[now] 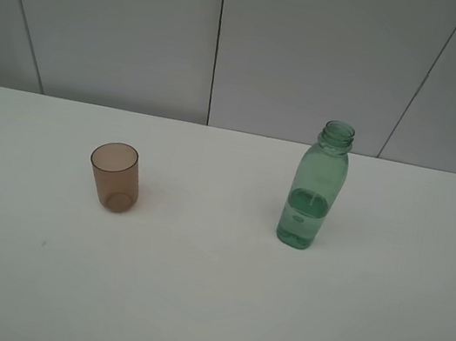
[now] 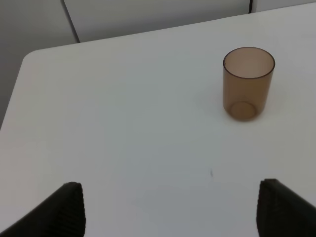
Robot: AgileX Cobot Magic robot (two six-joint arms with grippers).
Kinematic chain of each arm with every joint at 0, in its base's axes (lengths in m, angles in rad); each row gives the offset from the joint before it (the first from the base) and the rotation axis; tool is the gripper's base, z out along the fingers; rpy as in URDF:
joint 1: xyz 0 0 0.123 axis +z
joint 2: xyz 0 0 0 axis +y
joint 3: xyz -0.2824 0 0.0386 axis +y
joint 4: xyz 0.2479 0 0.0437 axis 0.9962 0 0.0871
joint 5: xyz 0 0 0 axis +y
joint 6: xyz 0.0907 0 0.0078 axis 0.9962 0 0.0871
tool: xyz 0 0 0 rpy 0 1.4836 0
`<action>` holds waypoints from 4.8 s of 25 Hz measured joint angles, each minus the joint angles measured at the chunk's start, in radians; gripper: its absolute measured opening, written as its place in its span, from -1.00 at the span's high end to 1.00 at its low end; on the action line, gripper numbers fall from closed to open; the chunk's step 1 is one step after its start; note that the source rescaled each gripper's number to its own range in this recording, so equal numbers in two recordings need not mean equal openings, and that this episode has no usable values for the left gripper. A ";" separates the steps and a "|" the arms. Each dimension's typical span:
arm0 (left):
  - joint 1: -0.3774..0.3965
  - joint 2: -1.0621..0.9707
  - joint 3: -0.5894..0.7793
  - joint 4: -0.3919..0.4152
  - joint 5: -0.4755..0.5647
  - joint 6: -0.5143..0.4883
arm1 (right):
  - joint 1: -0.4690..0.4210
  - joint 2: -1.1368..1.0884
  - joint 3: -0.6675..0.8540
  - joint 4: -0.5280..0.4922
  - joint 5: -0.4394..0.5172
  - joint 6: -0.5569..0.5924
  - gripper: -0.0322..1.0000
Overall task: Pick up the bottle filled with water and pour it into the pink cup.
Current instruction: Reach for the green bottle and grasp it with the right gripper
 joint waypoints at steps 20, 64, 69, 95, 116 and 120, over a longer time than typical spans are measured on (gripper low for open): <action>0.000 0.000 0.000 0.000 0.000 0.000 | 0.000 0.000 0.000 -0.004 0.000 0.000 -1.00; 0.000 -0.001 0.000 0.000 0.000 0.000 | 0.312 1.049 -0.055 0.245 -0.666 -0.257 -1.00; 0.000 -0.001 0.000 0.000 0.000 0.000 | 0.314 1.075 0.058 0.246 -0.881 -0.257 -1.00; 0.000 -0.001 0.000 0.000 0.000 0.000 | 0.349 1.579 0.156 0.209 -1.784 -0.261 -1.00; 0.000 -0.001 0.000 0.000 0.000 0.000 | 0.349 1.747 0.022 0.335 -1.843 -0.182 -1.00; 0.000 -0.001 0.000 0.000 0.000 0.000 | 0.349 1.777 -0.002 0.336 -1.843 -0.182 -1.00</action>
